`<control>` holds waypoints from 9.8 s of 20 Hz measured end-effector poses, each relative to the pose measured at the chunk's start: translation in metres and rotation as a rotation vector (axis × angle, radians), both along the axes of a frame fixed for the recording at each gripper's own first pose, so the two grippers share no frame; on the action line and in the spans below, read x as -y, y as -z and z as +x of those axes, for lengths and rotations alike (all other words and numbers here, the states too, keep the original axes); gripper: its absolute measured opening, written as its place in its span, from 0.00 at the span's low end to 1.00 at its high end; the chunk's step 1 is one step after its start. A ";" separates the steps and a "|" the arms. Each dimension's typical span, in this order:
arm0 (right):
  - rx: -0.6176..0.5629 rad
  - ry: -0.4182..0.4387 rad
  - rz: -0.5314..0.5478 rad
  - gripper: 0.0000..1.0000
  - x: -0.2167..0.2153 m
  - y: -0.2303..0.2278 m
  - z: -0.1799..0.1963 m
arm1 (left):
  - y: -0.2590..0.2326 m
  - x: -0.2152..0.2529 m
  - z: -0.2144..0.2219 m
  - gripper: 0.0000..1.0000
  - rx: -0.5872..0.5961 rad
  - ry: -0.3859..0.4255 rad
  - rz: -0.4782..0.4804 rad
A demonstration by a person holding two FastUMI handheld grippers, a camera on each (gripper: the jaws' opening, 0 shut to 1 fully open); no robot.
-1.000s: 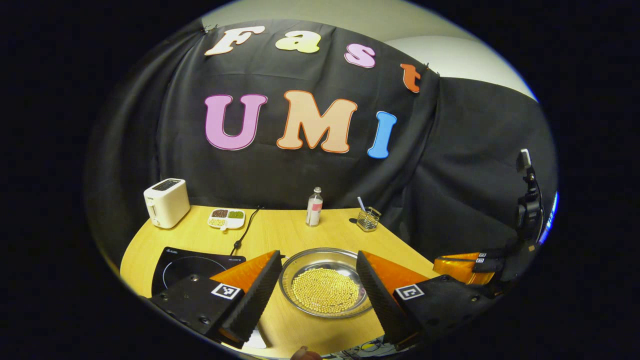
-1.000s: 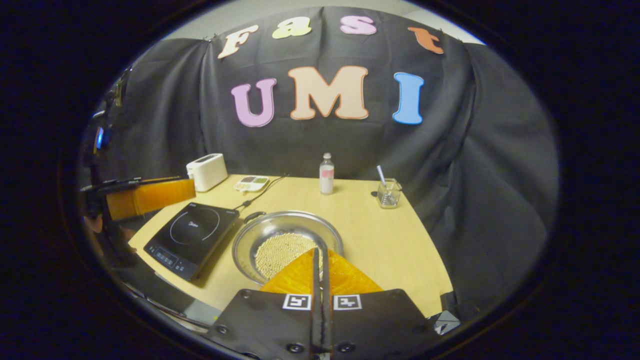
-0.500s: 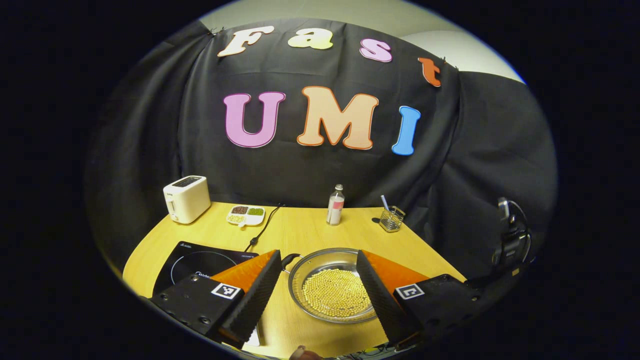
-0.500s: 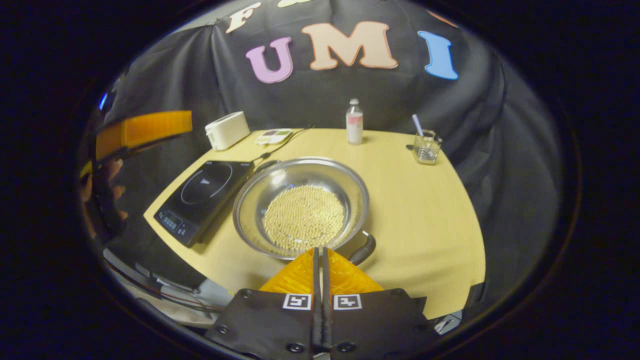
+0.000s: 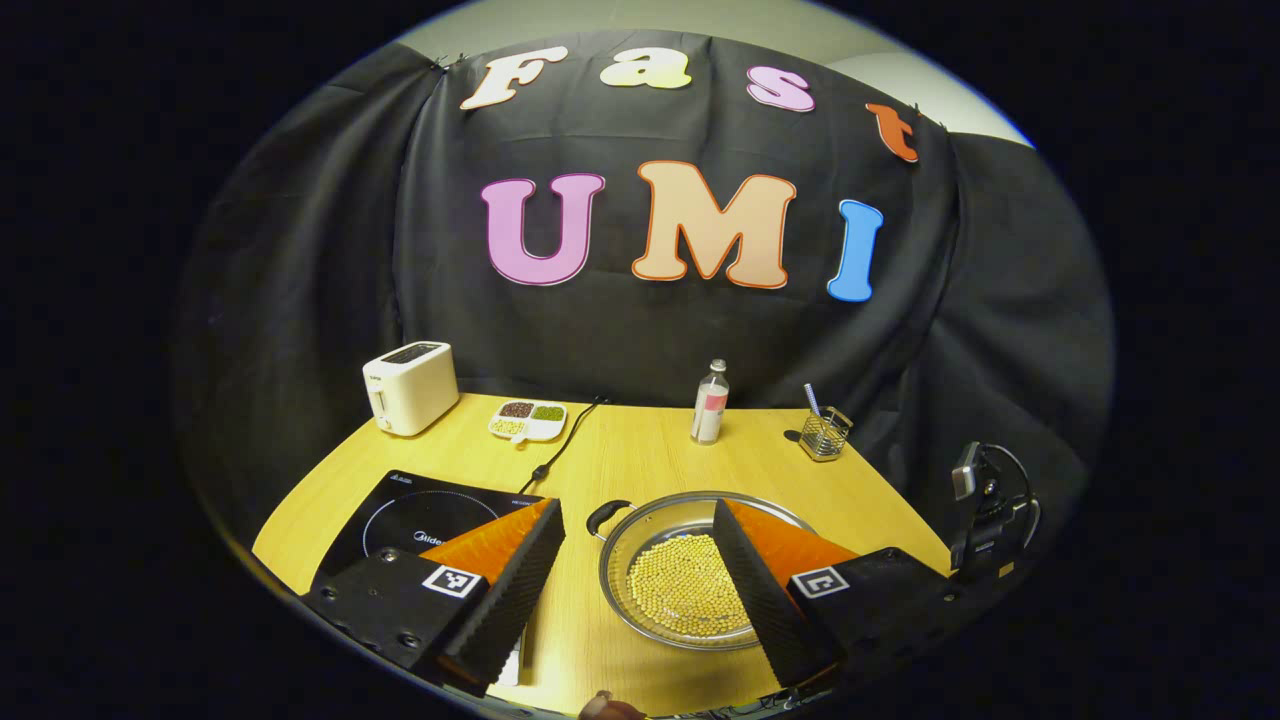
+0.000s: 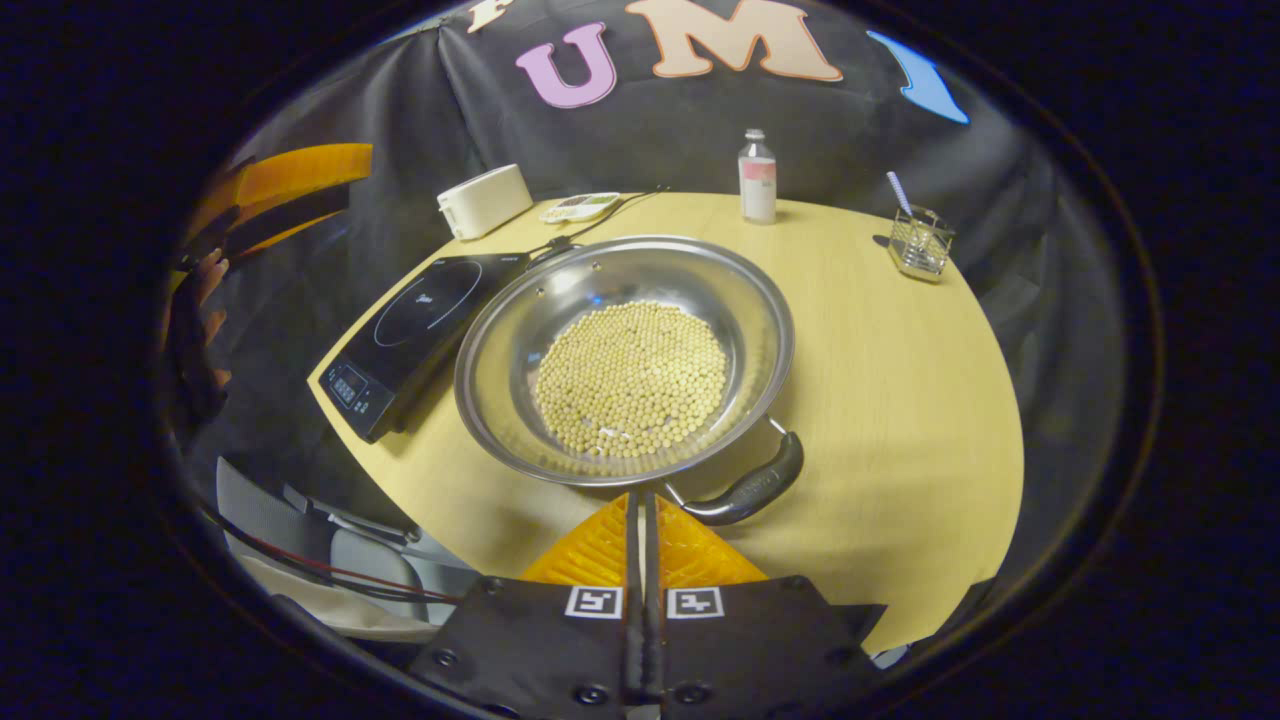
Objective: First push the handle of the pot to place it horizontally, then grasp the pot with both hands and set it on the induction cooktop.
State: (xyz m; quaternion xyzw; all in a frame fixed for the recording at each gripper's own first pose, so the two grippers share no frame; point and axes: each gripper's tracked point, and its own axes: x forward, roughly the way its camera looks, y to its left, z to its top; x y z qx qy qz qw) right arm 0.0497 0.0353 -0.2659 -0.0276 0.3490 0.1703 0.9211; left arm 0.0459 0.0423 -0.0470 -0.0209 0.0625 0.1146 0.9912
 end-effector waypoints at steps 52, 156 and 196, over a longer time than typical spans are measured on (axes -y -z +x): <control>-0.006 -0.046 -0.077 0.02 0.066 0.002 0.100 | 0.031 -0.029 -0.029 0.97 -0.056 -0.226 -0.123; -0.035 0.402 0.070 0.61 -0.084 -0.043 0.133 | 0.130 -0.204 0.042 0.64 -0.482 0.074 -0.243; -0.086 0.342 0.095 0.58 -0.279 -0.026 0.171 | 0.135 -0.387 -0.010 0.67 -0.467 0.010 -0.210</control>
